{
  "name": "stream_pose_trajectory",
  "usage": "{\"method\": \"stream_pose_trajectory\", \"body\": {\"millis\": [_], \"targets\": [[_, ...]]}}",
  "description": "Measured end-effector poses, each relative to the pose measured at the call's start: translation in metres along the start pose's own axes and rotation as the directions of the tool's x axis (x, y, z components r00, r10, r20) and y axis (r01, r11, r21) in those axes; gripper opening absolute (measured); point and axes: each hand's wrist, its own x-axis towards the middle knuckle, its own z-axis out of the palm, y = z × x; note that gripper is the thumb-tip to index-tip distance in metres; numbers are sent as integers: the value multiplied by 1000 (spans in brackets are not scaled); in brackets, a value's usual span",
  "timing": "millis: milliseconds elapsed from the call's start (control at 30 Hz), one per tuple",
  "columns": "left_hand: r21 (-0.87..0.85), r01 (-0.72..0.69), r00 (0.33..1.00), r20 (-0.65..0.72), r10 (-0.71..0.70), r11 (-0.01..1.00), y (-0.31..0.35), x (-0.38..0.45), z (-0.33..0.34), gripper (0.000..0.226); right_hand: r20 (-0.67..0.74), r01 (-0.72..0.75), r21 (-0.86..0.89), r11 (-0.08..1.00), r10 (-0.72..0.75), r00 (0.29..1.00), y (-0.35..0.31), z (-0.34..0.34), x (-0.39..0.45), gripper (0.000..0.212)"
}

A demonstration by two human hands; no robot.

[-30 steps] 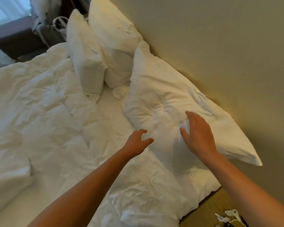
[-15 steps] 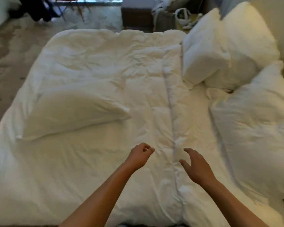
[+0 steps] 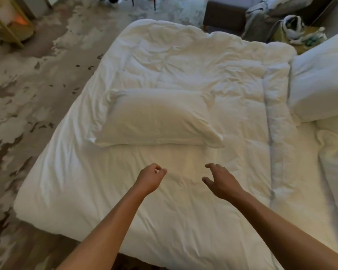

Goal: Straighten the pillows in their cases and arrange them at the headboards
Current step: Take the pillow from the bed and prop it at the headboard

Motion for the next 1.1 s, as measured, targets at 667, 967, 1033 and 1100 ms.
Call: {"method": "stream_pose_trajectory", "body": {"millis": [667, 967, 1033, 1100], "targets": [[-47, 84, 954, -284, -94, 995, 63, 179, -134, 44, -38, 268, -114, 957, -273, 961, -92, -92, 306, 57], [39, 123, 942, -319, -104, 992, 95, 335, -153, 66, 1, 313, -48, 949, -313, 950, -103, -85, 520, 74], [58, 125, 944, -313, -101, 990, 99, 363, -148, 68, 0, 307, -62, 950, -308, 951, -103, -76, 550, 85], [126, 133, 945, -316, -87, 983, 101, 388, -142, 69, 7, 303, -95, 948, -303, 953, -102, -60, 565, 94]]}}
